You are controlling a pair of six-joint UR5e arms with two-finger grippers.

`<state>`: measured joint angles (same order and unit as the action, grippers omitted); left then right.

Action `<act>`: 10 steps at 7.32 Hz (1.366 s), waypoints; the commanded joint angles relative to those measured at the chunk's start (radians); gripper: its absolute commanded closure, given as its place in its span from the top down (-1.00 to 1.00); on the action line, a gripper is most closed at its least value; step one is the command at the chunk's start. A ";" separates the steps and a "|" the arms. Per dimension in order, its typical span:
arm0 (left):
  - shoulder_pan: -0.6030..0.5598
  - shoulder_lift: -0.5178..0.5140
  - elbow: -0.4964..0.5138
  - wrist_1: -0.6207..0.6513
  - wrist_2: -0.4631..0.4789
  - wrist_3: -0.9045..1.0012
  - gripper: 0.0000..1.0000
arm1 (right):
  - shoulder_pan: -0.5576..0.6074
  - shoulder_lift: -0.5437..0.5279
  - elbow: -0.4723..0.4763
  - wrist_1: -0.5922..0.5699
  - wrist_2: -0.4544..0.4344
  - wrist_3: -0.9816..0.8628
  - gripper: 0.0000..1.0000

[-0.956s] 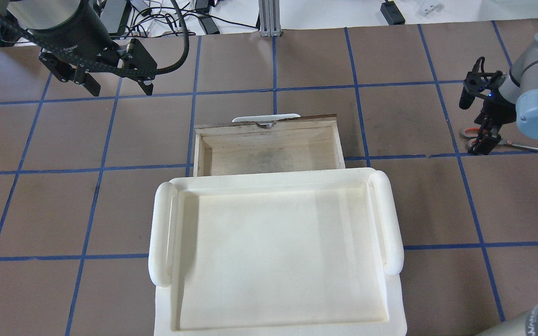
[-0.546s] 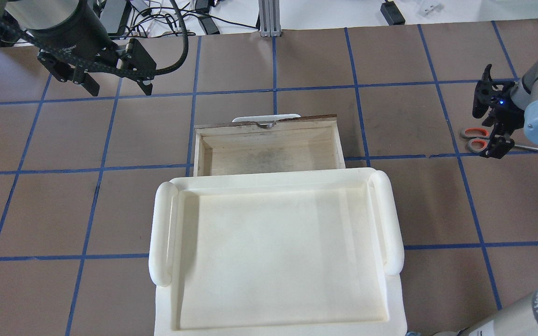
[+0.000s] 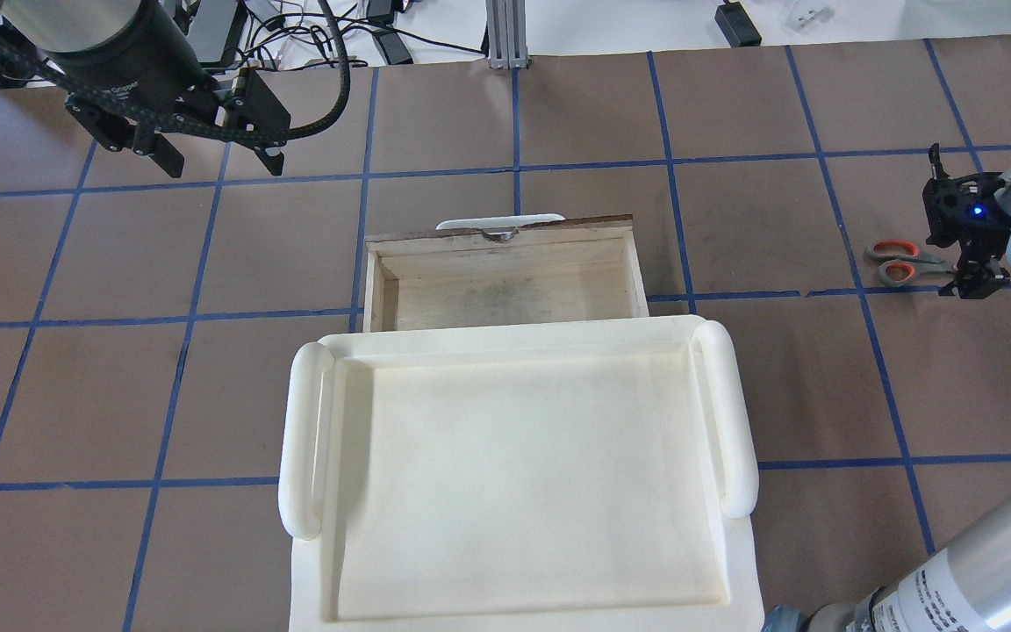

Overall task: Put scissors in drawer and close it
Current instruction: 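Lower the right gripper and grasp the scissors by the handles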

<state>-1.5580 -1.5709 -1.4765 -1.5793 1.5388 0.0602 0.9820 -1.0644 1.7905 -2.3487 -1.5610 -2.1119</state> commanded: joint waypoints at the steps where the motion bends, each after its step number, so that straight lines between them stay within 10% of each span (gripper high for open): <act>1: -0.002 -0.004 -0.001 -0.001 0.000 0.000 1.00 | -0.009 0.012 -0.008 0.005 -0.001 -0.025 0.62; 10: 0.006 -0.003 0.001 0.068 0.004 -0.016 1.00 | -0.009 0.014 -0.016 0.012 -0.016 0.061 -0.47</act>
<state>-1.5571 -1.5616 -1.4786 -1.5611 1.5471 0.0524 0.9725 -1.0499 1.7747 -2.3400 -1.5752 -2.0540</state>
